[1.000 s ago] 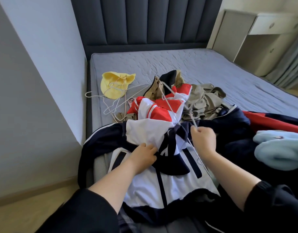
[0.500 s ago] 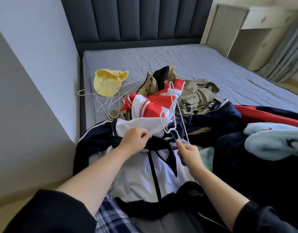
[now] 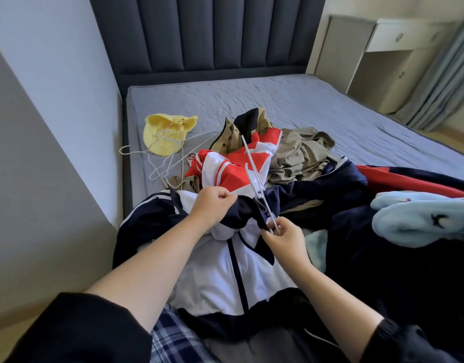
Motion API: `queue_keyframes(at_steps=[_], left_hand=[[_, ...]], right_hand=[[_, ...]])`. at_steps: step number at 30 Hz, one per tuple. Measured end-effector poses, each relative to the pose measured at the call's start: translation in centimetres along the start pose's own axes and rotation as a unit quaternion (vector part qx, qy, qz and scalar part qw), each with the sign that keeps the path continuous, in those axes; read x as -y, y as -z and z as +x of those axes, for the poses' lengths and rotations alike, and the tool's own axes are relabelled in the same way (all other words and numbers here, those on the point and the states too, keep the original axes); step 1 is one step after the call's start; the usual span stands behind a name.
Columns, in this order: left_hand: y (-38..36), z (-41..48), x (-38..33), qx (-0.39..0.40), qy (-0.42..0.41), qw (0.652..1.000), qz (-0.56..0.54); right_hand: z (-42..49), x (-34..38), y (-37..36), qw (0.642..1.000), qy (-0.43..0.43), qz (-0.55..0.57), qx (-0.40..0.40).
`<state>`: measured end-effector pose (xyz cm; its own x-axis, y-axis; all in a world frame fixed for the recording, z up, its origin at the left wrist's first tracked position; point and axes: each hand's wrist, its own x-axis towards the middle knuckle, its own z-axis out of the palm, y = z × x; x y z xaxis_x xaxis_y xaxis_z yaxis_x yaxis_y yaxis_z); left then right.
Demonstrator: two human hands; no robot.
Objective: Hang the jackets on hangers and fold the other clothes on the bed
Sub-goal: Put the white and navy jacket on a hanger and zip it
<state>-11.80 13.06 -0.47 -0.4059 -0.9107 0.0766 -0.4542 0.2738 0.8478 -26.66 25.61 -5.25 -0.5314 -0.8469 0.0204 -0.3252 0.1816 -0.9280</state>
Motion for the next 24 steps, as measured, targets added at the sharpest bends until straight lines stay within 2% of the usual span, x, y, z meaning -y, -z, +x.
queue_keyframes(at_steps=[3, 6, 8, 12, 14, 17, 20, 22, 24], left_hand=[[1.1, 0.3, 0.2, 0.031, 0.016, 0.999, -0.014], [1.8, 0.5, 0.1, 0.092, 0.03, 0.995, 0.002], [1.7, 0.5, -0.3, 0.107, 0.031, 0.993, 0.039], [2.4, 0.7, -1.1, 0.091, 0.063, 0.994, 0.021], [3.0, 0.6, -1.1, 0.106, 0.093, 0.989, -0.041], [3.4, 0.5, -1.3, 0.107, 0.136, 0.967, -0.189], [3.4, 0.8, -1.2, 0.093, 0.165, 0.945, -0.269], [3.5, 1.1, -1.0, 0.1, 0.179, 0.933, -0.295], [3.6, 1.4, -0.4, 0.082, 0.156, 0.957, -0.229]], right_hand=[[1.0, -0.2, 1.7, 0.999, -0.007, 0.03, 0.02], [2.7, 0.4, 3.1, 0.993, -0.066, 0.072, 0.059], [4.0, 1.1, 3.8, 0.982, -0.115, 0.114, 0.096], [6.1, 2.5, 6.7, 0.904, -0.189, 0.242, 0.299], [6.9, 2.7, 7.6, 0.89, -0.198, 0.237, 0.337], [7.6, 2.5, 7.3, 0.91, -0.216, 0.166, 0.312], [7.6, 1.5, 6.5, 0.925, -0.217, 0.086, 0.298], [7.5, 1.0, 6.1, 0.927, -0.221, 0.088, 0.289], [7.6, 1.1, 6.0, 0.928, -0.237, 0.138, 0.254]])
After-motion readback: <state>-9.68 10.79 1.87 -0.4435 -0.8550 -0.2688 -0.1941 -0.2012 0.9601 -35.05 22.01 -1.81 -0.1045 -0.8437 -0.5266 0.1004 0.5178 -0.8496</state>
